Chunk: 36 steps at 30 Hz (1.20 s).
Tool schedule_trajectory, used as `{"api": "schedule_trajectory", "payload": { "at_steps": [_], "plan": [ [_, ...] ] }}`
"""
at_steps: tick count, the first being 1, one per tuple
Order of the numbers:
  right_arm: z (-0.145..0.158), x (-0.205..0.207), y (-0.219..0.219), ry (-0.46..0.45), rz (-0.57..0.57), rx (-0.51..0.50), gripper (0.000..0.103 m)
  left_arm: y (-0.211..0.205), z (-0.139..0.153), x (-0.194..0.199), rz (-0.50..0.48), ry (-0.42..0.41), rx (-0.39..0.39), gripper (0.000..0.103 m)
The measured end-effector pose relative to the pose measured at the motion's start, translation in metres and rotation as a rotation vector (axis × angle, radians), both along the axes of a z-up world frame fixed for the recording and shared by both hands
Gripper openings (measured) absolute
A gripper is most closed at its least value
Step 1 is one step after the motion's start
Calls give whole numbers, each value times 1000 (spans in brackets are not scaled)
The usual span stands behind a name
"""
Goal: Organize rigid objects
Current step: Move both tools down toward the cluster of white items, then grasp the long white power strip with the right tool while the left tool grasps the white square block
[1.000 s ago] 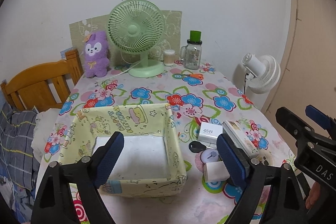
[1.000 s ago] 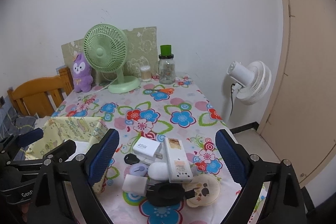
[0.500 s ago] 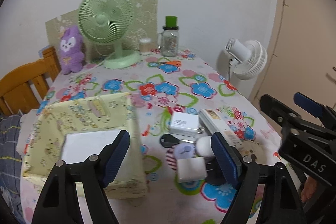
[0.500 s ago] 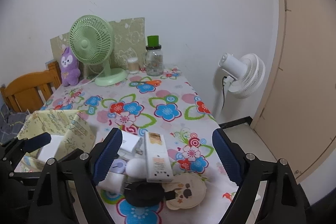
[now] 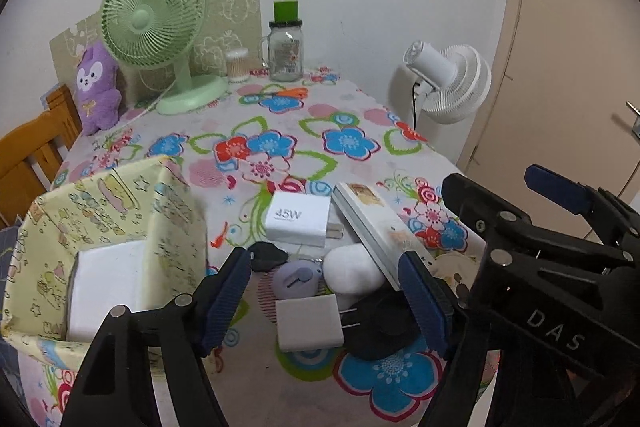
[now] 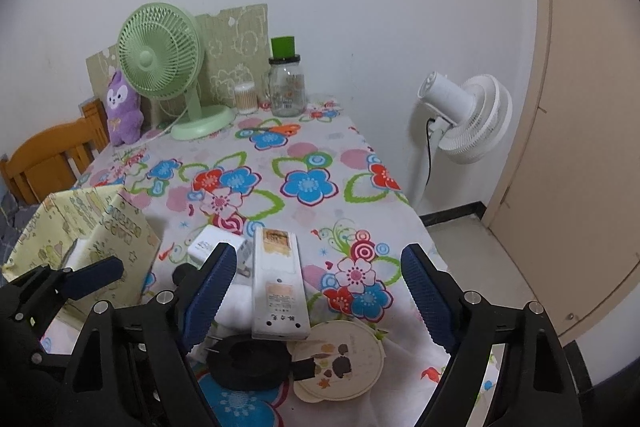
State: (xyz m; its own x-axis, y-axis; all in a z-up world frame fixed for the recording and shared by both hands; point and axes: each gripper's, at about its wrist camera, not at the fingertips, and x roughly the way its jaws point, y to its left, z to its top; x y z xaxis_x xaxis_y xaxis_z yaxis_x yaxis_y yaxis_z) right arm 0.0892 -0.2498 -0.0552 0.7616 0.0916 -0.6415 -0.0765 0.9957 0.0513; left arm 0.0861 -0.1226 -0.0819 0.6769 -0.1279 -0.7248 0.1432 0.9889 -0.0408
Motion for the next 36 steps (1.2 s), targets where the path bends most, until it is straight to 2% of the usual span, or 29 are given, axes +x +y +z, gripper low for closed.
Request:
{"api": "schedule_trajectory", "payload": {
  "at_steps": [6, 11, 25, 30, 36],
  "plan": [
    [-18, 8, -2, 38, 8, 4, 87, -5, -14, 4, 43, 4, 40, 74],
    [-34, 13, 1, 76, 20, 13, 87, -4, -31, 9, 51, 70, 28, 73],
    [-62, 20, 17, 139, 51, 1, 87, 4, -56, 9, 93, 146, 13, 66],
    [-69, 24, 20, 157, 50, 0, 87, 7, -60, 6, 105, 144, -21, 67],
    [-76, 32, 24, 174, 55, 0, 87, 6, -63, 5, 96, 142, -24, 58]
  ]
}}
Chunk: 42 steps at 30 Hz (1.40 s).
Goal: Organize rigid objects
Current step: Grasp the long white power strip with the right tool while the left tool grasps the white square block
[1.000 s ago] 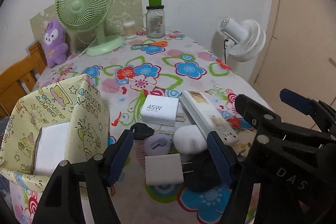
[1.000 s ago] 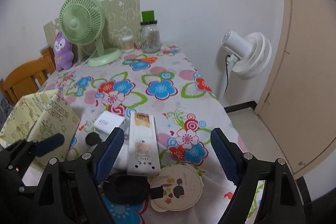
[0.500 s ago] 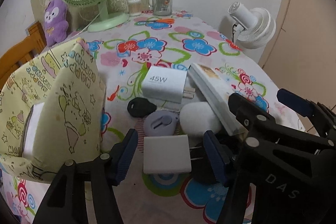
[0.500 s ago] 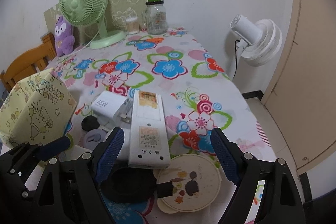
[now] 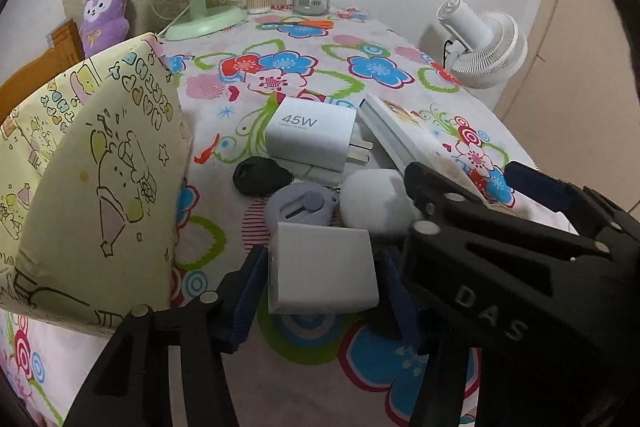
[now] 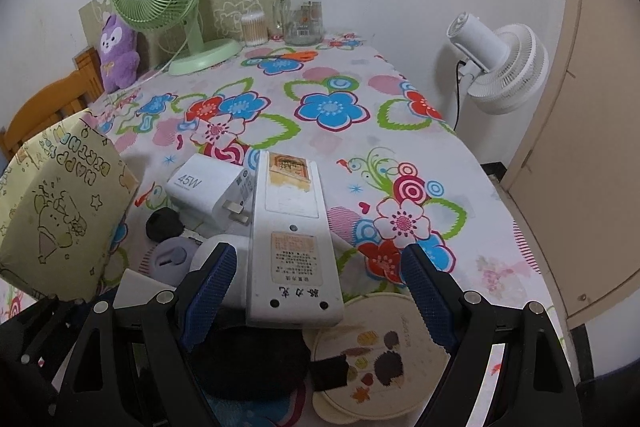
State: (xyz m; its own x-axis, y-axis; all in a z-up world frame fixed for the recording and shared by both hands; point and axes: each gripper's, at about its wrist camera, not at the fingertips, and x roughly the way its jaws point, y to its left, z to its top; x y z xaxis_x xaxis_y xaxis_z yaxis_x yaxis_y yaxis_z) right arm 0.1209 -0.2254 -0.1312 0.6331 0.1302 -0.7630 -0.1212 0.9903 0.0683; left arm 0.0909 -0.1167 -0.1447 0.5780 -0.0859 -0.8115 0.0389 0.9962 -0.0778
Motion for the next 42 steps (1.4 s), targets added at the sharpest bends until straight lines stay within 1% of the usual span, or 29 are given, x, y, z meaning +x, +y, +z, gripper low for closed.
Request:
{"api": "schedule_trajectory", "payload": {
  "at_steps": [1, 5, 7, 9, 10, 14, 15, 21, 23, 28, 42],
  "plan": [
    [-1, 2, 1, 3, 0, 1, 87, 2, 1, 0, 8, -6, -4, 55],
    [-6, 8, 3, 19, 5, 0, 87, 10, 1, 4, 23, -3, -35, 54],
    [-9, 11, 5, 23, 5, 4, 85, 10, 1, 5, 24, -12, -25, 54],
    [-9, 13, 5, 23, 5, 28, 77, 8, 2, 7, 19, -26, 2, 54],
    [-9, 15, 4, 27, 4, 44, 75, 7, 2, 8, 16, -29, 11, 54],
    [-9, 20, 5, 28, 12, 80, 56, 8, 2, 13, 13, -26, 6, 54],
    [-8, 20, 6, 26, 5, 74, 54, 9, 3, 13, 11, -27, 4, 54],
    [-6, 17, 9, 7, 10, 44, 50, 10, 4, 14, 3, -22, -3, 53],
    [-4, 14, 8, 4, 8, 48, 49, 9, 6, 13, -4, -24, -4, 53],
    [0, 5, 7, -2, 4, 48, 49, 6, 9, 5, -17, -38, 13, 53],
    [22, -22, 7, -49, -16, 23, 49, 2, 20, -12, -49, -59, 3, 53]
  ]
}}
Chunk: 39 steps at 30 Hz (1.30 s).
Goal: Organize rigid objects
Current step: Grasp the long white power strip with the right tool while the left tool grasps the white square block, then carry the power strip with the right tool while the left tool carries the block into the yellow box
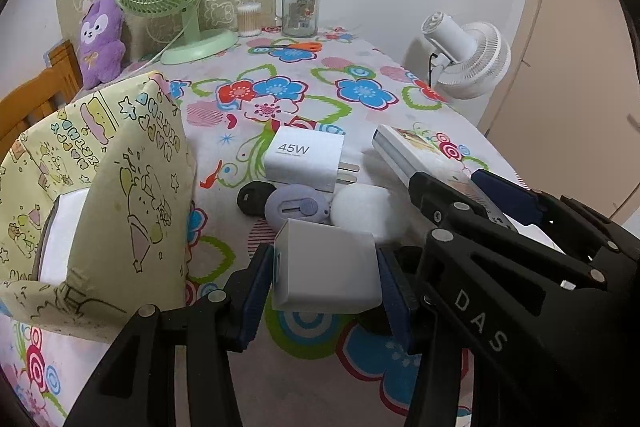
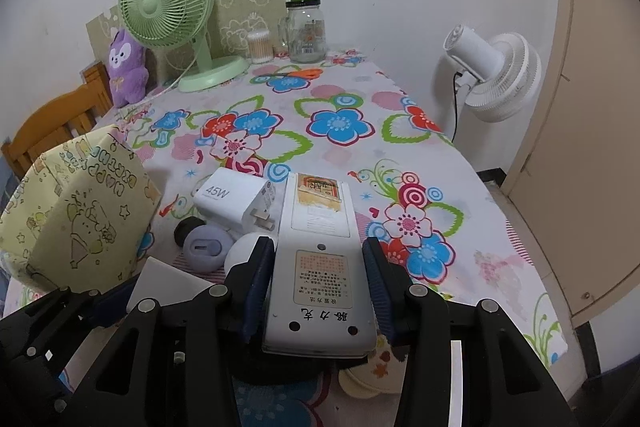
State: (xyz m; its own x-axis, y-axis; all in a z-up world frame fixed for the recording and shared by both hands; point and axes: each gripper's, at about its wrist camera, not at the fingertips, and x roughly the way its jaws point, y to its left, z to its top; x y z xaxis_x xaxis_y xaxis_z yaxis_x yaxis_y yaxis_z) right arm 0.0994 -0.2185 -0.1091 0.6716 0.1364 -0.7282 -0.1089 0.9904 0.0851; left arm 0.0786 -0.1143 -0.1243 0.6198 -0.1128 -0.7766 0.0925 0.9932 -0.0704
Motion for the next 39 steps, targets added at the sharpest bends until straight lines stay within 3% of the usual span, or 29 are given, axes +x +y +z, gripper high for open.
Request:
{"api": "schedule_trajectory", "payload": {
  "at_steps": [39],
  "plan": [
    [85, -19, 20, -134, -38, -70, 49, 17, 76, -9, -31, -135, 46, 53]
  ]
}}
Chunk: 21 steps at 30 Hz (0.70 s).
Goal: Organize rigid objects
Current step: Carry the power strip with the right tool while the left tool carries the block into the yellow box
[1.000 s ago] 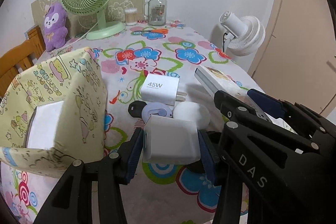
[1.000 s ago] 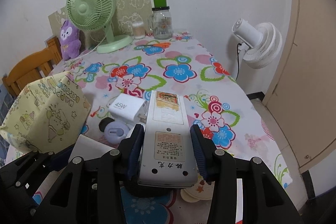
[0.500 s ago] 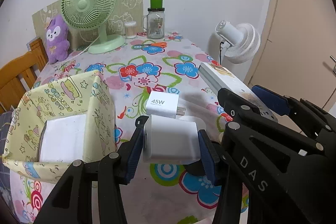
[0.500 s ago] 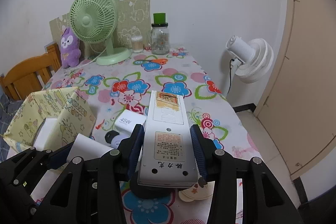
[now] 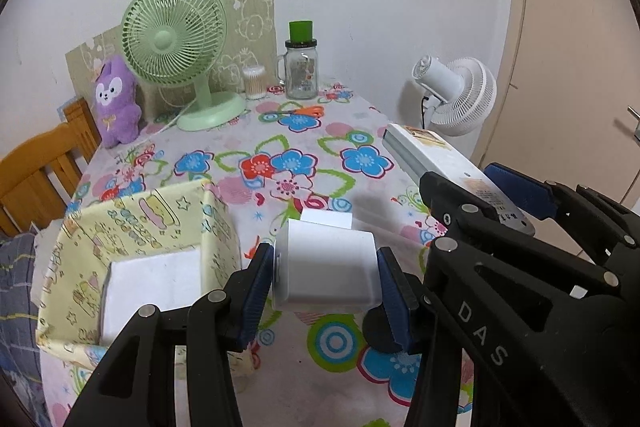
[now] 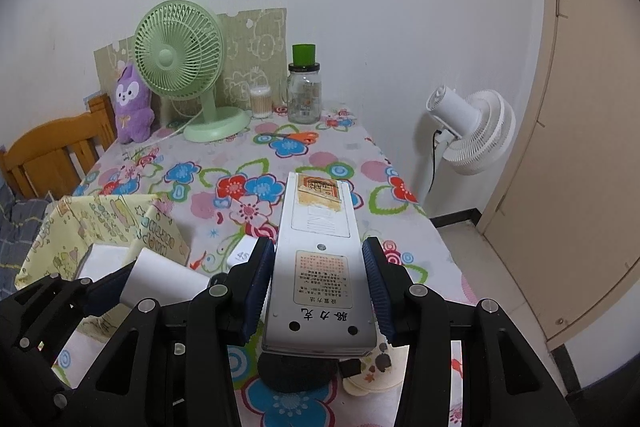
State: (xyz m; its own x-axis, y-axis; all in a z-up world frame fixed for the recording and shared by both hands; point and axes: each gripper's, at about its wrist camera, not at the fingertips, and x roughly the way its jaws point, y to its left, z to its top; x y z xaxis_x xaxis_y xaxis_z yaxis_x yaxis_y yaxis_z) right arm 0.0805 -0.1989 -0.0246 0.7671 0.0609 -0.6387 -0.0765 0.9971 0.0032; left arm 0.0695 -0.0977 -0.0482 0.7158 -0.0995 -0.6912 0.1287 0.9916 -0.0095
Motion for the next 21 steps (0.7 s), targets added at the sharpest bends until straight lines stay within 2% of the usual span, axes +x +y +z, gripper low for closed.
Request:
{"api": "schedule_trajectory", "payload": {
  "at_steps": [10, 21],
  "plan": [
    [6, 7, 12, 17, 9, 8, 49, 11, 9, 5, -7, -11, 24, 53],
    [11, 12, 37, 25, 34, -2, 49, 34, 13, 8, 14, -2, 14, 53]
  ]
}}
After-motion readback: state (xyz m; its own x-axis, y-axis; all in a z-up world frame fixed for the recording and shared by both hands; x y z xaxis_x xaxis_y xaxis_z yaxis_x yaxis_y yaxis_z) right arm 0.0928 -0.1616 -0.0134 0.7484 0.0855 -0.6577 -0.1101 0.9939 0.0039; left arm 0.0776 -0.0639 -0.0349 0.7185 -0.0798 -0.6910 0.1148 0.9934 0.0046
